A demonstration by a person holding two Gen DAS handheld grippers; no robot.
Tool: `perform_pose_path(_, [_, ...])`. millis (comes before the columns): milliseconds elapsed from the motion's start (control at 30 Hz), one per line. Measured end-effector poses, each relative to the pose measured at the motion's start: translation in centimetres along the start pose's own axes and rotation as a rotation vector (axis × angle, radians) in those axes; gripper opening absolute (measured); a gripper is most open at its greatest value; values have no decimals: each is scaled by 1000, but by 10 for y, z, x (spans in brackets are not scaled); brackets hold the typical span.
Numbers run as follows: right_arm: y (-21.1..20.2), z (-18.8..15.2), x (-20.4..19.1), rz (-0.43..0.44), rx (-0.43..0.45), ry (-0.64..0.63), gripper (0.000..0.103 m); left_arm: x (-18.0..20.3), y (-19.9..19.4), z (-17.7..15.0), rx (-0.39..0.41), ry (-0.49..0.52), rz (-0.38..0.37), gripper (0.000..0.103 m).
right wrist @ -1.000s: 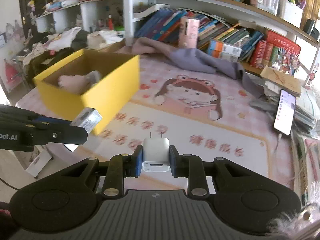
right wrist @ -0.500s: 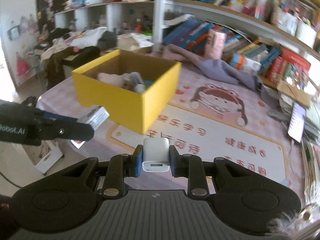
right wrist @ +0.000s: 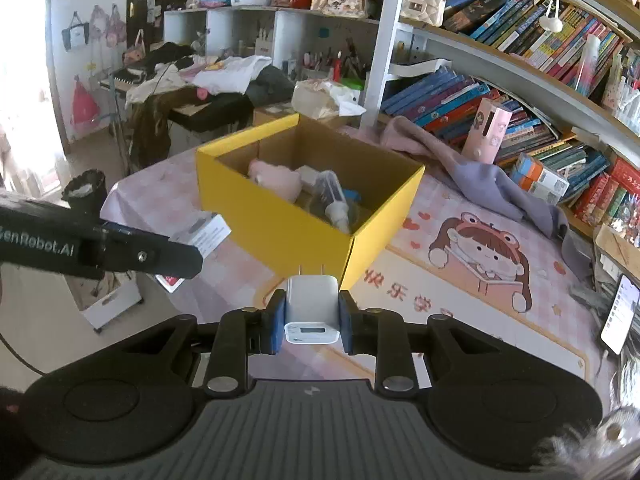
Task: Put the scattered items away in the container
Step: 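Carry the small white box in left tool while right tool carries the plug to the yellow box, then open left tool to drop the white box in while right tool releases the plug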
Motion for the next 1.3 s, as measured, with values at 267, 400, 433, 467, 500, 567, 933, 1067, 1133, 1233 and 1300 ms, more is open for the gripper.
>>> perform_pose_path(267, [40, 46, 27, 7, 68, 21, 25, -13, 28, 56, 61, 97, 73, 28])
perform_pose_path(400, [70, 69, 41, 31, 69, 34, 25, -15, 52, 76, 62, 187, 141, 28])
perform_pose_path(433, [77, 73, 44, 37, 66, 36, 25, -16, 59, 80, 62, 208, 152, 28])
perform_pose_path(467, [85, 78, 47, 44, 62, 39, 25, -17, 66, 84, 59, 219, 158, 28])
perform_pose_path(500, [94, 83, 50, 52, 57, 42, 25, -19, 74, 89, 54, 224, 160, 28])
perform_pose_path(567, [112, 91, 54, 66, 47, 46, 25, -25, 87, 95, 40, 232, 170, 28])
perform_pose_path(933, [222, 140, 76, 115, -94, 105, 25, -65, 161, 116, -92, 268, 276, 28])
perform_pose_path(1067, [261, 152, 80, 185, -174, 188, 25, -77, 174, 125, -121, 234, 300, 28])
perform_pose_path(1133, [279, 155, 79, 220, -213, 211, 25, -82, 180, 129, -139, 235, 326, 28])
perform_pose_path(1233, [302, 156, 75, 238, -266, 204, 25, -89, 187, 135, -158, 238, 353, 28])
perform_pose_path(1300, [314, 156, 71, 234, -296, 186, 25, -92, 193, 137, -177, 237, 355, 28])
Point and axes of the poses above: each gripper's, at about its wrist camera, not at the fingertips, and y roughly the way its jaws point, x to its right, z to its top, the point moved 2 cm from there along y, roughly the way its jaws point, and after that the axes turned 5 degrees about -z, right-handed, at the moved point
